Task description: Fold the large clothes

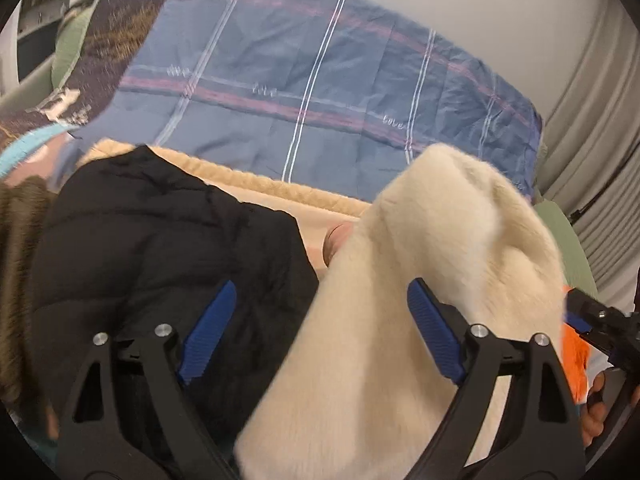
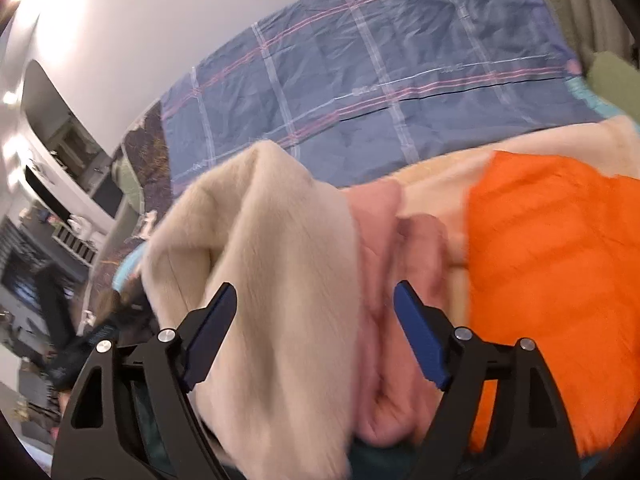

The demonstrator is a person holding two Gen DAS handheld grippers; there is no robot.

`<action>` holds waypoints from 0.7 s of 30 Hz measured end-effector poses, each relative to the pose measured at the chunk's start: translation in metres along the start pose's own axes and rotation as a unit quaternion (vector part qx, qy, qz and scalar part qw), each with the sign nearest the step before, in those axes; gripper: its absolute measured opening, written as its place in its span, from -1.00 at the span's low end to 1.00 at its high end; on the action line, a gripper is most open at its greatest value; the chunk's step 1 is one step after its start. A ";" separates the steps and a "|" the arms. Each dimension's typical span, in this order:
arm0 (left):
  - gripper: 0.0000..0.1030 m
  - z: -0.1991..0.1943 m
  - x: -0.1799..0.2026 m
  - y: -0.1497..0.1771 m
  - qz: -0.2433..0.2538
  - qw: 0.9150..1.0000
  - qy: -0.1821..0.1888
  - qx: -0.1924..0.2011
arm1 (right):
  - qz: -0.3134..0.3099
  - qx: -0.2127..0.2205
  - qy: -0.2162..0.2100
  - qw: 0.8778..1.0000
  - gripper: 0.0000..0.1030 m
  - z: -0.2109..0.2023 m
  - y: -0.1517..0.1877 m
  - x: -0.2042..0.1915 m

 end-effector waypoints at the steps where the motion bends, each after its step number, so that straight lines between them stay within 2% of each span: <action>1: 0.77 0.014 0.000 -0.002 -0.007 1.000 0.010 -0.020 | -0.002 -0.003 -0.004 1.000 0.63 0.009 -0.004 -0.001; 2: 0.77 0.025 -0.001 -0.002 -0.015 0.999 0.023 -0.040 | -0.004 -0.008 -0.002 1.000 0.63 0.018 -0.007 -0.002; 3: 0.76 0.035 -0.001 0.001 -0.021 0.998 0.034 -0.056 | -0.003 -0.008 0.002 1.000 0.47 0.025 -0.008 -0.001; 4: 0.64 0.045 0.000 0.009 -0.021 0.997 0.042 -0.068 | -0.001 -0.002 0.000 1.000 0.15 0.028 -0.007 -0.002; 5: 0.44 0.049 0.002 0.015 -0.010 0.997 0.045 -0.068 | -0.005 0.005 -0.006 1.000 -0.50 0.030 -0.006 -0.005; 6: -0.15 0.050 0.006 0.022 0.011 0.997 0.051 -0.065 | -0.017 0.018 -0.002 1.000 -0.58 0.028 -0.005 -0.010; 7: -0.54 0.046 0.013 0.029 0.044 0.996 0.062 -0.055 | -0.034 0.037 0.003 0.999 -0.61 0.022 -0.004 -0.017; 9: -0.74 0.030 0.020 0.034 0.069 0.995 0.063 -0.024 | -0.070 0.061 -0.005 0.996 -0.65 0.005 0.000 -0.034; 11: -0.76 -0.003 0.022 0.037 0.080 0.993 0.083 0.023 | -0.091 0.074 -0.038 0.992 -0.65 -0.021 0.008 -0.049; 13: -0.76 -0.045 0.018 0.043 0.085 0.987 0.122 0.056 | -0.128 0.090 -0.064 0.986 -0.65 -0.057 0.023 -0.068; 15: -0.76 -0.092 0.008 0.058 0.098 0.980 0.148 0.087 | -0.168 0.100 -0.072 0.978 -0.65 -0.092 0.046 -0.084; 18: -0.64 -0.143 -0.017 0.087 0.111 0.973 0.167 0.113 | -0.214 0.103 -0.076 0.968 -0.65 -0.137 0.092 -0.101; 19: -0.39 -0.172 -0.038 0.108 0.105 0.971 0.174 0.124 | -0.227 0.101 -0.074 0.966 -0.65 -0.150 0.110 -0.105; 20: -0.19 -0.181 -0.048 0.115 0.102 0.971 0.175 0.126 | -0.241 0.091 -0.065 0.964 -0.60 -0.165 0.138 -0.108; 21: 0.12 -0.203 -0.070 0.135 0.086 0.973 0.171 0.130 | -0.245 0.083 -0.061 0.964 -0.57 -0.169 0.154 -0.109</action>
Point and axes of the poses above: each gripper's, at about its wrist camera, not at the fingertips, and z roughly the way its jaws point, x to its right, y to its underside, the point moved 1 cm from there along z, roughly the way its jaws point, and after that the axes turned 10 degrees about -z, right-handed, at the moved point
